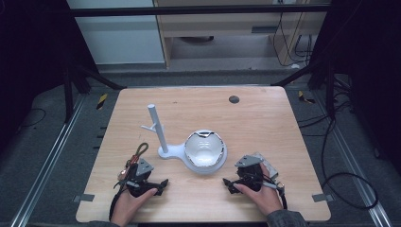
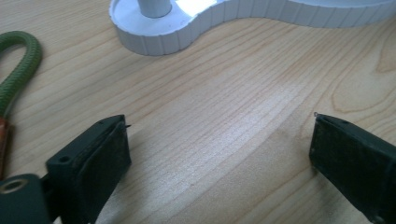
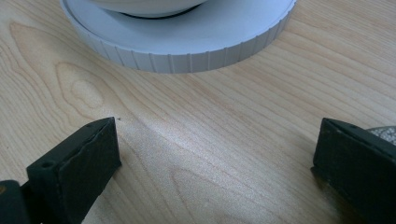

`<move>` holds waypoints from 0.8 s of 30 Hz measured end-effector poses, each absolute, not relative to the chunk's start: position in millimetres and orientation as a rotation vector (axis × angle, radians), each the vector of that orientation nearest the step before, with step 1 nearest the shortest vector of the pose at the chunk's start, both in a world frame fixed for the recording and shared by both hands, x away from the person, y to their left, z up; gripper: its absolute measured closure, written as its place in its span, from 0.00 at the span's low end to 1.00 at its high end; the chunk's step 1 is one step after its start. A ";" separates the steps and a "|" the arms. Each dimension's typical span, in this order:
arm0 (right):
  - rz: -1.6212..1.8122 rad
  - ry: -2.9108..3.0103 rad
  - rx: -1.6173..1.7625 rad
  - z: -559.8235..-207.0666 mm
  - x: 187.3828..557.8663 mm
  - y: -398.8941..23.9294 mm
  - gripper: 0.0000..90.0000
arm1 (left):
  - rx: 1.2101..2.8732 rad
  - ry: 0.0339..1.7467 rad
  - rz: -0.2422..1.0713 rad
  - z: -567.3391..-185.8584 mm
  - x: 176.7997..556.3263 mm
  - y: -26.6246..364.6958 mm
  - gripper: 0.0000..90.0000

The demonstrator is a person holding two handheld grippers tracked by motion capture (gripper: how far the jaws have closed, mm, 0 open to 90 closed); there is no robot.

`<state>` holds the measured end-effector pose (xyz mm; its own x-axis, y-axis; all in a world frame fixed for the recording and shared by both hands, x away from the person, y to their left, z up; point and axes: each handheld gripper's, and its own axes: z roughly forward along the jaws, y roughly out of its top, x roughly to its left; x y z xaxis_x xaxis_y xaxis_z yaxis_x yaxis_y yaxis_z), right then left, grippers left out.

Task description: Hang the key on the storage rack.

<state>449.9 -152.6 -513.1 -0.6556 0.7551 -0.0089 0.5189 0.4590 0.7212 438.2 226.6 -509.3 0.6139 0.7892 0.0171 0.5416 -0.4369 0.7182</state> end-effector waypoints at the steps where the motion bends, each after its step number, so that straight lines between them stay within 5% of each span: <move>1: 1.011 2.384 1.084 -513.1 449.8 -152.5 0.01 | 2.153 1.038 0.461 -509.4 438.3 226.2 0.02; 24: 1.010 2.383 1.085 -513.1 449.5 -152.5 0.01 | 2.189 1.085 0.478 -478.2 444.0 253.0 0.08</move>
